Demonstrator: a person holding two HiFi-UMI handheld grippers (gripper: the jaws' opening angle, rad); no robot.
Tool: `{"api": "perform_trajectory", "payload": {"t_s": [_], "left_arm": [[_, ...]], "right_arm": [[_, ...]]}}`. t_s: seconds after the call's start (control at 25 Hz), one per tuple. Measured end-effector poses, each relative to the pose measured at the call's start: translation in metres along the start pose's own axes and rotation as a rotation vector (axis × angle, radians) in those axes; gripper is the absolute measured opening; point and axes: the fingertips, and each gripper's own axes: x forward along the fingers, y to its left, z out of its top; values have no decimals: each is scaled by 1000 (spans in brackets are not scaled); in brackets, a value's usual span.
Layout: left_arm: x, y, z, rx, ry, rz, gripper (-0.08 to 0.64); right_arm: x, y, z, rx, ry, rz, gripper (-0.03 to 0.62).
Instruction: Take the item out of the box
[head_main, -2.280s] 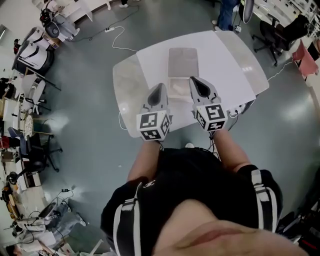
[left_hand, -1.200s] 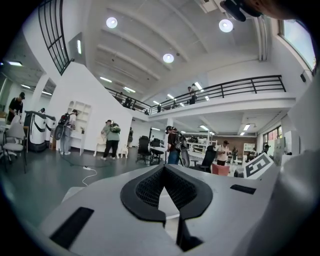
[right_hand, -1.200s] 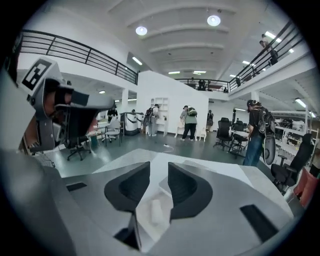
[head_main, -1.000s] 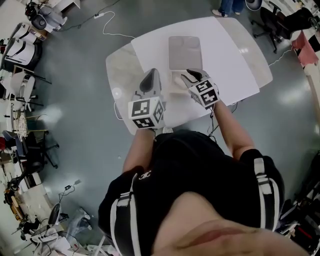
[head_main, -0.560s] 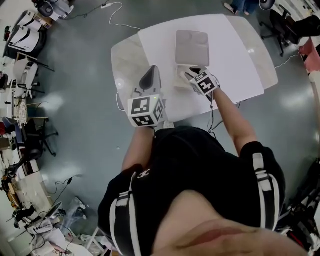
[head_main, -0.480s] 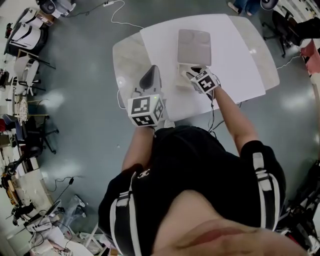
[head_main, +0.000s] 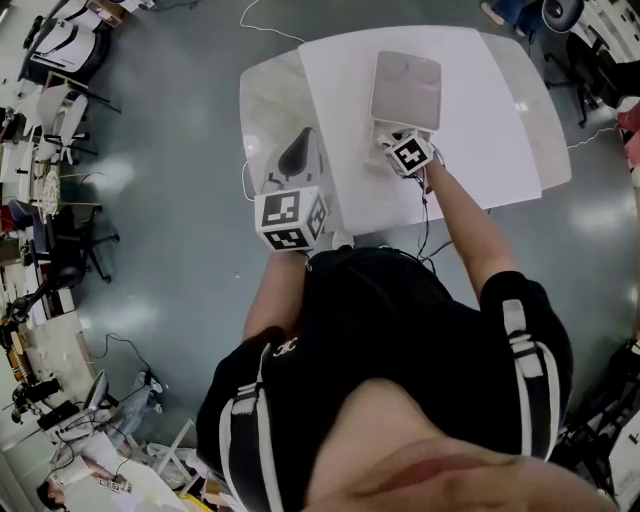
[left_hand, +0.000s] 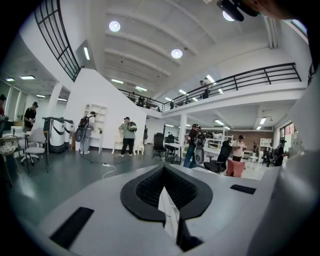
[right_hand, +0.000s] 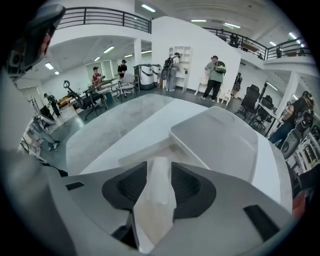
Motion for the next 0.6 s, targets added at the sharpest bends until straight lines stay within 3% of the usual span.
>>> {"api": "perform_trajectory", "payload": {"t_s": [0.08,0.2,0.44,0.52,0.6], "left_arm": [[-2,5,0,-1,4,10,12],[-6,17,1,-5,13,31,12],[-13,24,0,-6,25,73,12],[-21,31,-2,-6,25,84,12],[-29,40,-4,-8,26,98,12]], "right_arm": [[6,3,-4,-2,35,12,141],[18,24,-6,52,72,112,149],[28,-2,-8,4,106,34,155],[36,23,-3,33,89,129,161],[45,35,1,38,80,167,164]]}}
